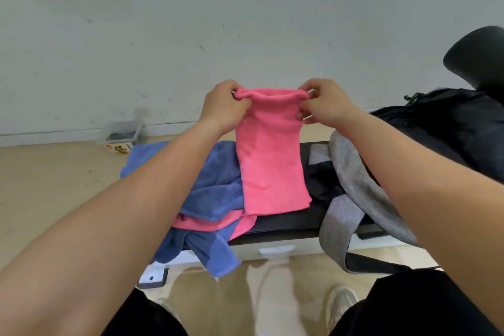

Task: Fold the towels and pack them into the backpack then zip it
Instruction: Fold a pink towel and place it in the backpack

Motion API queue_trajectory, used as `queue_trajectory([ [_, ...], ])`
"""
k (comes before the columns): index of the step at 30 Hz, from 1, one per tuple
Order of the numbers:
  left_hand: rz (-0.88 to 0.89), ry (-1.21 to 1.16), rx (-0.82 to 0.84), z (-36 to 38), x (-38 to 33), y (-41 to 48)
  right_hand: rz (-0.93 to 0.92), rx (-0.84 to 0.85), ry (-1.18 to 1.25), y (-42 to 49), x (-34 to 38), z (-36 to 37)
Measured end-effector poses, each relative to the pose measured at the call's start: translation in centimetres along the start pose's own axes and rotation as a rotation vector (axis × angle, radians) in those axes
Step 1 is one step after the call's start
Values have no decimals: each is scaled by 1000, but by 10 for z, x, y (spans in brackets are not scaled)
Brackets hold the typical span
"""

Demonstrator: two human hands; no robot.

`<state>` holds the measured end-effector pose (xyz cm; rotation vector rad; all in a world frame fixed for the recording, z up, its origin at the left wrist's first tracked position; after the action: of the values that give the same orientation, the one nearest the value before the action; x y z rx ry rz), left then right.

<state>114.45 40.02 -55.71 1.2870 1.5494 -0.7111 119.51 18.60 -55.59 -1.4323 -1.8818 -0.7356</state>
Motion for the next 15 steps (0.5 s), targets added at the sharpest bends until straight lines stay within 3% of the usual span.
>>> queue_trajectory([
  [4, 100, 185, 80, -6, 3, -30, -59, 31, -152, -27, -12, 3],
  [11, 178, 426, 366, -13, 31, -105, -247, 194, -537, -102, -42, 24],
  [15, 237, 653, 397, -6, 39, -134, -349, 261, -729, -119, -58, 34],
])
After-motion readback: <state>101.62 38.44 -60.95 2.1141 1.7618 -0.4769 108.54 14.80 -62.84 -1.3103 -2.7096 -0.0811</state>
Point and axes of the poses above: each hand's wrist, its own y-axis towards the middle knuckle, its own z-axis out of the palm, x = y × z, the point moved 1 cm from there along y, towards the middle knuckle, and after that the axes turned 11 degrees about -y, right-handed, at the moved point
